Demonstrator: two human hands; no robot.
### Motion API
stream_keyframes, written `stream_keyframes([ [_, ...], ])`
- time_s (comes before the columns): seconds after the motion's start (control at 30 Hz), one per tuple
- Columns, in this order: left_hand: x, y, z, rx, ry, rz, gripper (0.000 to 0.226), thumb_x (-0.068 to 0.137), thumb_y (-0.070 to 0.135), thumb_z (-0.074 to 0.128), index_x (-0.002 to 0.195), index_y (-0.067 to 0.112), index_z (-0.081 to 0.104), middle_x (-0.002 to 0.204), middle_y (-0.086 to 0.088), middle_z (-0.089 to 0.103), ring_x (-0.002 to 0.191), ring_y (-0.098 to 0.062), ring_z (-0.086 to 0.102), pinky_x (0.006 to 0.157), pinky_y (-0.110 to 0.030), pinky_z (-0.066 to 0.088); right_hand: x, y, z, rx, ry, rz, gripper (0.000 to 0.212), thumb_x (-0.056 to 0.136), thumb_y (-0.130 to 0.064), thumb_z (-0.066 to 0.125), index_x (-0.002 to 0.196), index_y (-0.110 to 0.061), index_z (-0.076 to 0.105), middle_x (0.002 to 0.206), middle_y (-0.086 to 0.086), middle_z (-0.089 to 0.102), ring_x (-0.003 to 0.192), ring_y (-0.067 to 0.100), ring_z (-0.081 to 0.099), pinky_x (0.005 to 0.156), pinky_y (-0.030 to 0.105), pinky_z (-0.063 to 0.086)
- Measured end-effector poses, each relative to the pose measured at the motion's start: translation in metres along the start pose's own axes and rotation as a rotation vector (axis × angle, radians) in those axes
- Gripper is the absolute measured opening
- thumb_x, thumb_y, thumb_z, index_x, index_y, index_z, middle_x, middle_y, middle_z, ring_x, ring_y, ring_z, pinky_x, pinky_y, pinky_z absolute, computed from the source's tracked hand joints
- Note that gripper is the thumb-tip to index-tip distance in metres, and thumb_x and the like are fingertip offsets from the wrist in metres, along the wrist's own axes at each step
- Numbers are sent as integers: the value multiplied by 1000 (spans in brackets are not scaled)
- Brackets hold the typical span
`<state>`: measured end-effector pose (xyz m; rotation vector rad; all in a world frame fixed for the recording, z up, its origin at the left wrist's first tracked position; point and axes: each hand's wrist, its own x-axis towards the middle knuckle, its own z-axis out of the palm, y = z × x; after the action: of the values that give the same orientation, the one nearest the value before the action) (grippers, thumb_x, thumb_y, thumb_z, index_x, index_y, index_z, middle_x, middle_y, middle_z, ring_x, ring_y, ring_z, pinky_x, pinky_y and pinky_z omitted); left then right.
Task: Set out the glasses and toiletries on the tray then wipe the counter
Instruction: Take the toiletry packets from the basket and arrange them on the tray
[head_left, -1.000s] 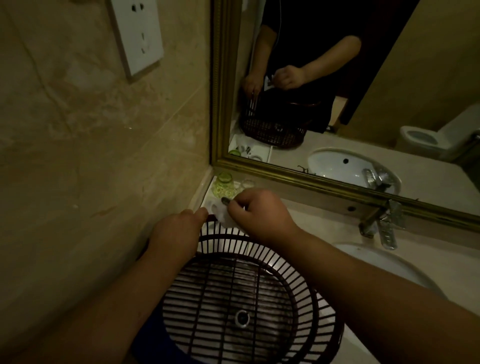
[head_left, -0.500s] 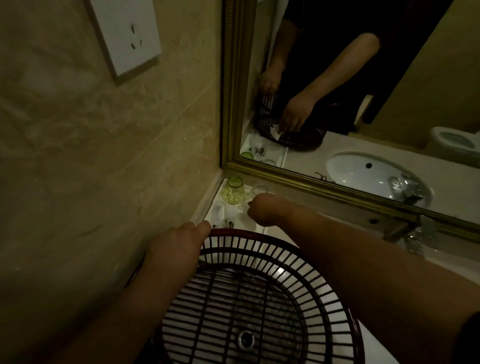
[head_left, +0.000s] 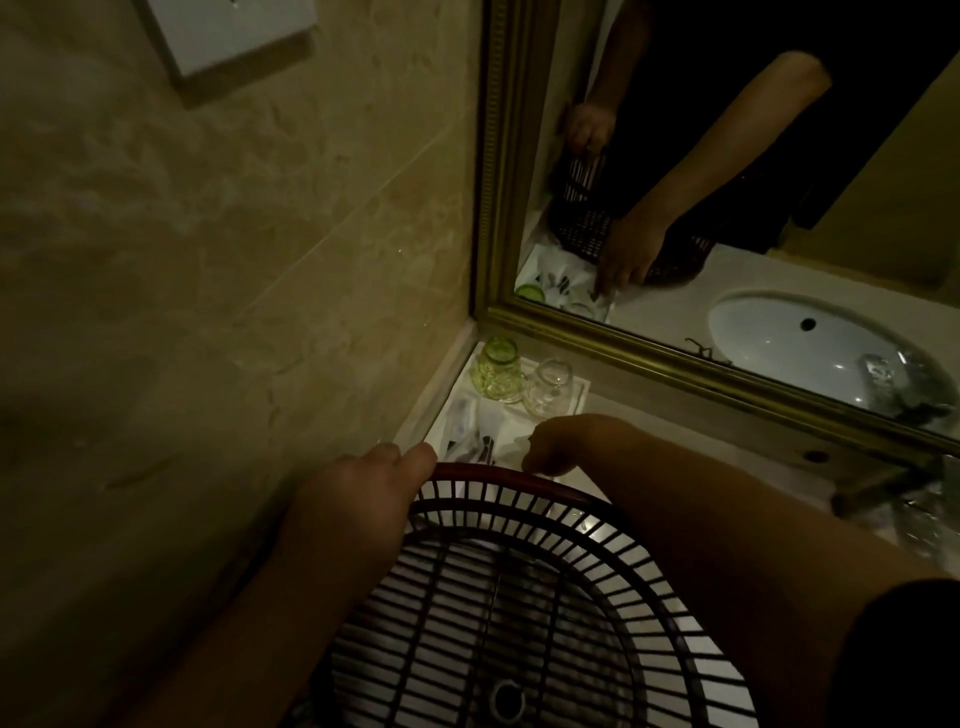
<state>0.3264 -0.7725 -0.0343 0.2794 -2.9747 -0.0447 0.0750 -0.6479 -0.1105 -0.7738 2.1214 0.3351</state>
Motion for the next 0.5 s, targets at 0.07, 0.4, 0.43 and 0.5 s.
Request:
stream_keyframes([
  [0.07,1,2,-2,-8,-1,13,20,78,22,65,97,26,58,71,4,55,51,-20,50,44,-26,26,2,-2,3,9,-69,7,48,99,-42,58,132,-7,61,120,6,60,94,23,59,78,36,47],
  [0.4,3,3,-3,47,-142,-54,37,83,22,63,109,34,40,91,5,57,69,-17,59,49,-30,40,-63,-4,-18,146,477,-41,26,97,-32,52,91,-11,67,95,7,66,83,22,58,68,29,46],
  [0.43,3,3,-4,40,-140,-48,38,82,22,65,109,33,41,90,5,58,67,-17,58,49,-30,43,-79,-6,-20,216,605,-56,25,95,-34,54,88,-14,67,87,3,65,80,20,61,63,30,48],
  [0.5,2,3,-6,25,-118,-31,37,79,20,67,104,31,42,82,3,56,60,-18,55,44,-29,37,-114,-14,-17,351,852,-104,22,92,-38,55,87,-20,68,77,0,65,70,19,63,59,31,52],
])
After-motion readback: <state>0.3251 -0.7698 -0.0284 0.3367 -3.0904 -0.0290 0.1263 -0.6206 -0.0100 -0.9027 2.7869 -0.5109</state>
